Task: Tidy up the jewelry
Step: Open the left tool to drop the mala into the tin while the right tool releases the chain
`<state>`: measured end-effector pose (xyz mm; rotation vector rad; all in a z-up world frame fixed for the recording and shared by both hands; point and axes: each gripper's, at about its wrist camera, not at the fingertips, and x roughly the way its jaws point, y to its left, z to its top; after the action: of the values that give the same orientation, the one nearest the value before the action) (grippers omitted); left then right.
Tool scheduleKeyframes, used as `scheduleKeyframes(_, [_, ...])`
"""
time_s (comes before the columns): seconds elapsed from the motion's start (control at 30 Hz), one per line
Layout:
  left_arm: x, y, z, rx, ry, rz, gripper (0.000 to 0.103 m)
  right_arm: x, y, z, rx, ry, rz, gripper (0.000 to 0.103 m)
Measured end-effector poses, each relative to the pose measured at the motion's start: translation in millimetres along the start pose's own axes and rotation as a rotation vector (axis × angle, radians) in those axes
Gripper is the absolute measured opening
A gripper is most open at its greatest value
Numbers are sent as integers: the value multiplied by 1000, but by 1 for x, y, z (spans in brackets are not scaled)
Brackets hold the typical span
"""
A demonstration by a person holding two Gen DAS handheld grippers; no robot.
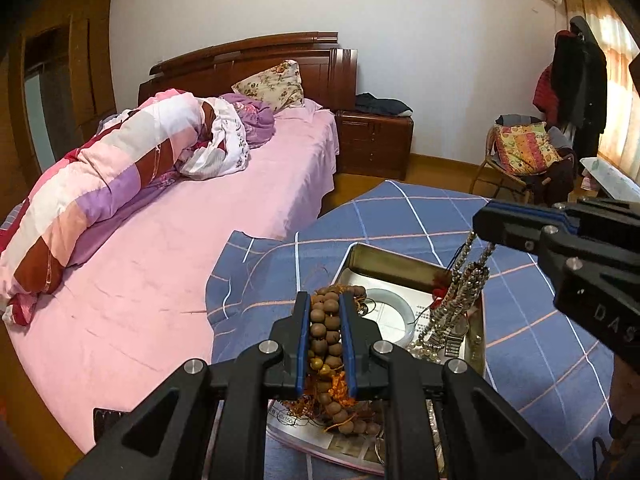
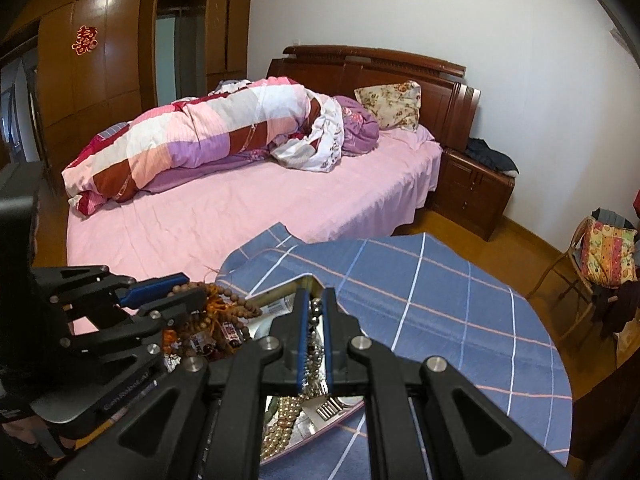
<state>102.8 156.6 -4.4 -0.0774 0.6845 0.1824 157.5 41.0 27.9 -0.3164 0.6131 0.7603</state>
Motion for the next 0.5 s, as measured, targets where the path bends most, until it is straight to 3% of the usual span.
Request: scheduleKeyframes(0.5, [15, -3, -8, 4, 40, 10, 14, 16, -8, -13, 39, 52, 2, 8])
